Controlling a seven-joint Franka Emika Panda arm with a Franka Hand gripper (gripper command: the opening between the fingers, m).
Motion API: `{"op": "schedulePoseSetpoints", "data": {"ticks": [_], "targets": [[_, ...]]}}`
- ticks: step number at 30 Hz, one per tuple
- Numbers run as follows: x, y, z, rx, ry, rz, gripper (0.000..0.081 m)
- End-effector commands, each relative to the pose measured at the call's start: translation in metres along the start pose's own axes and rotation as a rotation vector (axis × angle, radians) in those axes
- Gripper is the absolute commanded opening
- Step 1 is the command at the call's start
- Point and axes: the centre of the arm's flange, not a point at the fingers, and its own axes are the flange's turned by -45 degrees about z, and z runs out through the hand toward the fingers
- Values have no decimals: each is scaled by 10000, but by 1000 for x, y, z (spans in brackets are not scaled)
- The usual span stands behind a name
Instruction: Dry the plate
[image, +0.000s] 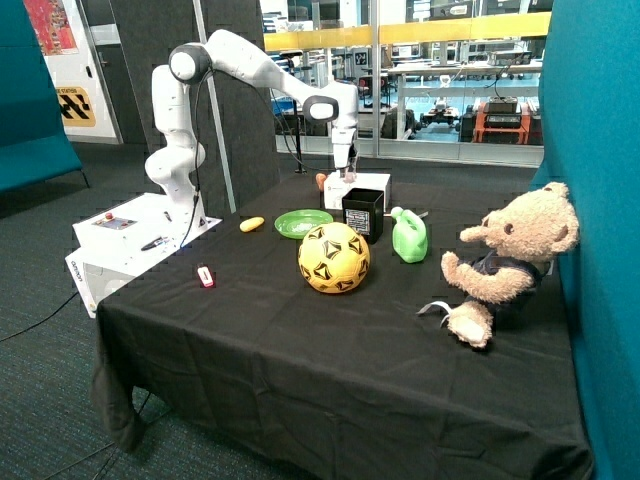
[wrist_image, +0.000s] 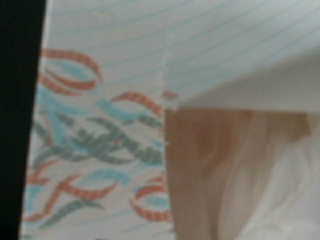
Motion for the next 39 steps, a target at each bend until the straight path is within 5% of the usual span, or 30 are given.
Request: {"op": "schedulePoseSetpoints", "data": {"ticks": [1, 29, 39], "targets": [[-4, 6, 9, 13, 67, 157, 42], [-8, -19, 9, 12, 68, -340, 0], [-8, 11, -10, 14, 67, 311, 0]]}}
